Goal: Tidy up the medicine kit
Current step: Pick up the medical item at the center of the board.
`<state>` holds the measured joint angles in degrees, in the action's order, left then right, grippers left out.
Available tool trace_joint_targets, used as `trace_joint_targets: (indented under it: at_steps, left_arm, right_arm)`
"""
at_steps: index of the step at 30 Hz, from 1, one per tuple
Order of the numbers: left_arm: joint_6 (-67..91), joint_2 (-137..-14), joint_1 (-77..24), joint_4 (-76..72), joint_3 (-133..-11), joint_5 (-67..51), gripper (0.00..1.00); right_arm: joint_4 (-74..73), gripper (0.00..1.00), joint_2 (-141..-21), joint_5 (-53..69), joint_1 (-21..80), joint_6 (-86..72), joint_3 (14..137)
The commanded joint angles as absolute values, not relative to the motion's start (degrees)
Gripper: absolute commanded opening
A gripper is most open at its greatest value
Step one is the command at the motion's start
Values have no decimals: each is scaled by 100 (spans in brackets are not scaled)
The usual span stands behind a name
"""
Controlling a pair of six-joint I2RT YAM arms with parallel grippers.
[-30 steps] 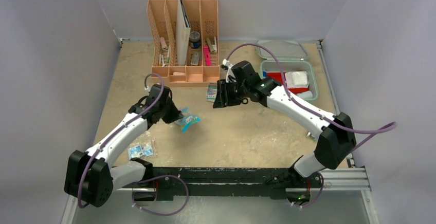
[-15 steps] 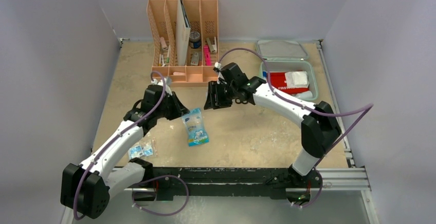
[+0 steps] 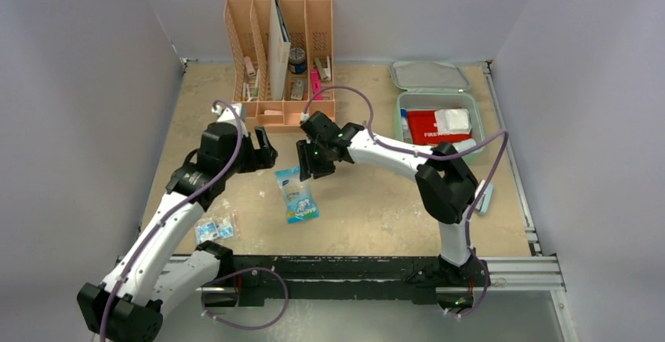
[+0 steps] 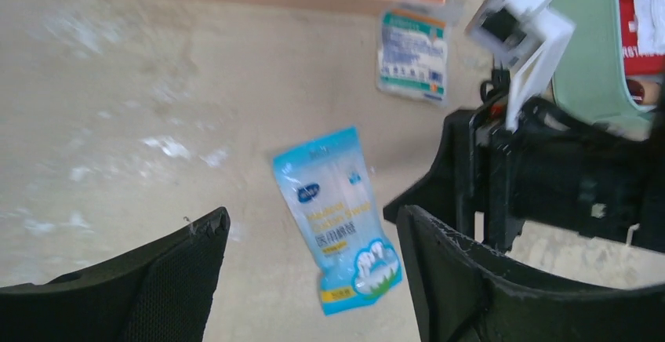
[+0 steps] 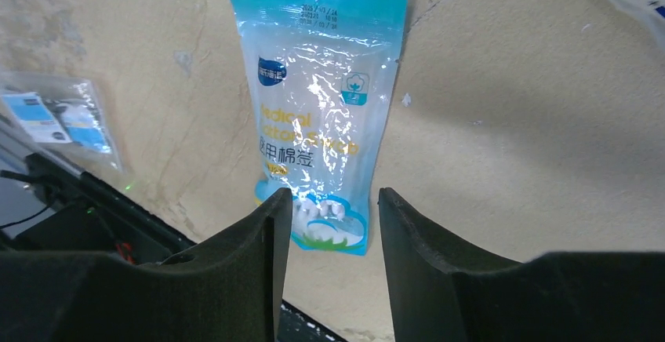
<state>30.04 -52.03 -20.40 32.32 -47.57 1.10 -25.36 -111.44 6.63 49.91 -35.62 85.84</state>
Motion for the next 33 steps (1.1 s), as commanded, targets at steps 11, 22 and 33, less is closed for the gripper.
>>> trace_joint_targets:
  at_steps: [11,22,33]
  left_arm:
    - [1588,-3977,-2065,3439,-4946,1931,78]
    - [1556,-4035,-2065,3295,-4787,1922,78]
    - [1542,-4122,-2065,3271,-4805,1967,78]
  right_arm:
    - [-3424,45,-12007,-304,5532,-3432,9532]
    - [-3603,38,-12448,-496,5568,-3259,9724]
    - [-3619,22,-12623,-448,5588,-3150,9746]
